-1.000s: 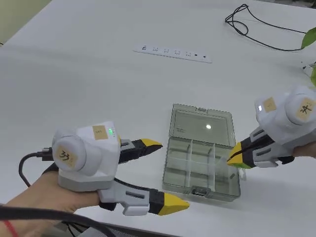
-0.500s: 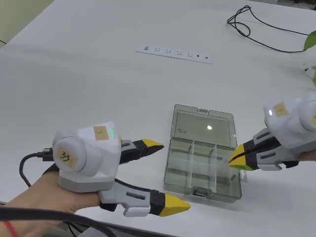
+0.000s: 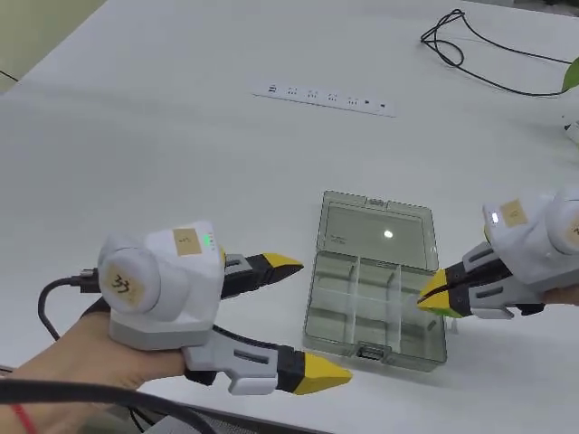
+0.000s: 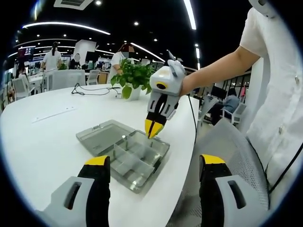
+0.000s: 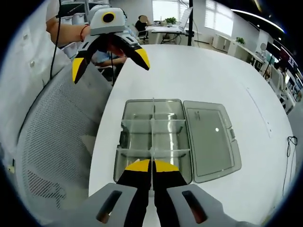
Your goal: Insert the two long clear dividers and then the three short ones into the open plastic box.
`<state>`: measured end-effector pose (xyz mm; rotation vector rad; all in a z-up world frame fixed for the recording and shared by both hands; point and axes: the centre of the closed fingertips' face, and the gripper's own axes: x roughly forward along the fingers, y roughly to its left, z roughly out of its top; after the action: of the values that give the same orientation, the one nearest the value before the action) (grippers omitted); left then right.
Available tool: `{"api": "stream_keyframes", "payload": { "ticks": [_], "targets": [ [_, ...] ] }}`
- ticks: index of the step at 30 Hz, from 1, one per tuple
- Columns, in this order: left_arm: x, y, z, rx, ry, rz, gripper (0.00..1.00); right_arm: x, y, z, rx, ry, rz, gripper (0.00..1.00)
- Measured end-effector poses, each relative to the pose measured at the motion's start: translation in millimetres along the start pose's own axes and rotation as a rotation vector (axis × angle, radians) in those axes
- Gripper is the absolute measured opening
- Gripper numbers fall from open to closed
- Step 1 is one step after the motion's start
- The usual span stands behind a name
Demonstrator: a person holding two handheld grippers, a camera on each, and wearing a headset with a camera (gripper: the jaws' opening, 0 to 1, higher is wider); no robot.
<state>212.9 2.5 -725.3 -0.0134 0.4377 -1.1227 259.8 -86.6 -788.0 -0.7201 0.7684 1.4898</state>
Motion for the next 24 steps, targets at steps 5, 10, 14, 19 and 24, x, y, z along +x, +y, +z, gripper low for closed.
{"api": "stream_keyframes", "payload": {
  "ticks": [5, 10, 14, 19, 24],
  "targets": [
    [-0.2, 0.3, -0.5, -0.001, 0.003, -0.001, 0.78, 6.2, -3.7, -5.2, 0.001, 0.006, 0.000, 0.02],
    [0.1, 1.8, -0.7, -0.001, 0.005, -0.002, 0.78, 13.7, -6.5, -11.3, -0.008, 0.024, -0.001, 0.02],
    [-0.1, 2.7, -0.2, -0.002, 0.004, -0.001, 0.78, 17.4, -5.2, -13.2, -0.023, 0.038, -0.004, 0.02],
    [-0.5, 2.4, -0.8, -0.004, 0.005, -0.003, 0.78, 18.6, -9.8, -18.7, -0.034, 0.050, -0.010, 0.02],
    [-0.7, 2.5, -2.2, -0.004, 0.008, -0.002, 0.78, 19.2, -13.2, -21.7, -0.032, 0.053, -0.013, 0.02]
  ]
}}
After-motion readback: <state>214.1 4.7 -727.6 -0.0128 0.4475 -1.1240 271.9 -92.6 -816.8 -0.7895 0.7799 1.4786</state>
